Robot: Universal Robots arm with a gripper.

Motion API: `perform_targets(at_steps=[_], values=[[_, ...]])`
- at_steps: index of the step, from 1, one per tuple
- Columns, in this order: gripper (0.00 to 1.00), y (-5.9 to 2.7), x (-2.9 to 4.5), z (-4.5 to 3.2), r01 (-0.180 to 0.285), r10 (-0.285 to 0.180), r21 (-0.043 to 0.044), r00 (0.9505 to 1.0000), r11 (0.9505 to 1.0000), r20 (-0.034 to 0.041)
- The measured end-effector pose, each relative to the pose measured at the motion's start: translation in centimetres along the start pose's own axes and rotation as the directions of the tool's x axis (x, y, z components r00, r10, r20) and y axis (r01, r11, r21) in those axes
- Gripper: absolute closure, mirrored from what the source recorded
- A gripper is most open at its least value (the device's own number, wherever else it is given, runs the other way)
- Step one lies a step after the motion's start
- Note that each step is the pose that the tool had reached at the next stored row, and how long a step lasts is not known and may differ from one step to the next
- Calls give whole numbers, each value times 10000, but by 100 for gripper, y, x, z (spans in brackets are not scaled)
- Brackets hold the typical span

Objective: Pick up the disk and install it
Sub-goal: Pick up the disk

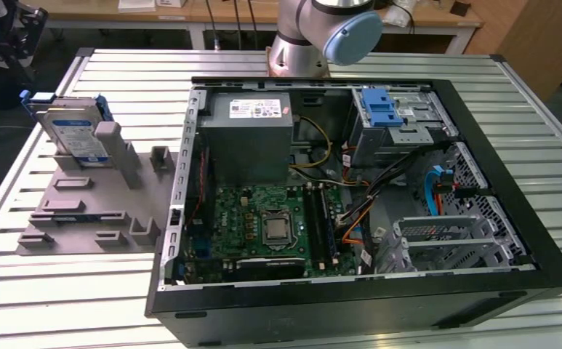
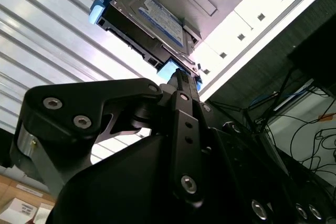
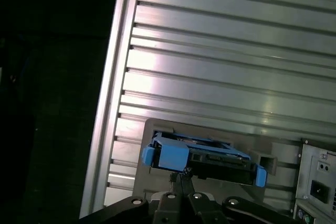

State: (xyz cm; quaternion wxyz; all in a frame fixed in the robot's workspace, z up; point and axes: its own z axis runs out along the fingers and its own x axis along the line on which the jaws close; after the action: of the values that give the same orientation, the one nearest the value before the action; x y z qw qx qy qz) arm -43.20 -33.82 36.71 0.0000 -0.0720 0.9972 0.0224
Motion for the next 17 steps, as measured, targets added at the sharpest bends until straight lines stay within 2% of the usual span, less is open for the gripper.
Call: perform_targets(at_steps=[17], values=[[89,1,5,0,509,-509,-2,9987,9987,-24]])
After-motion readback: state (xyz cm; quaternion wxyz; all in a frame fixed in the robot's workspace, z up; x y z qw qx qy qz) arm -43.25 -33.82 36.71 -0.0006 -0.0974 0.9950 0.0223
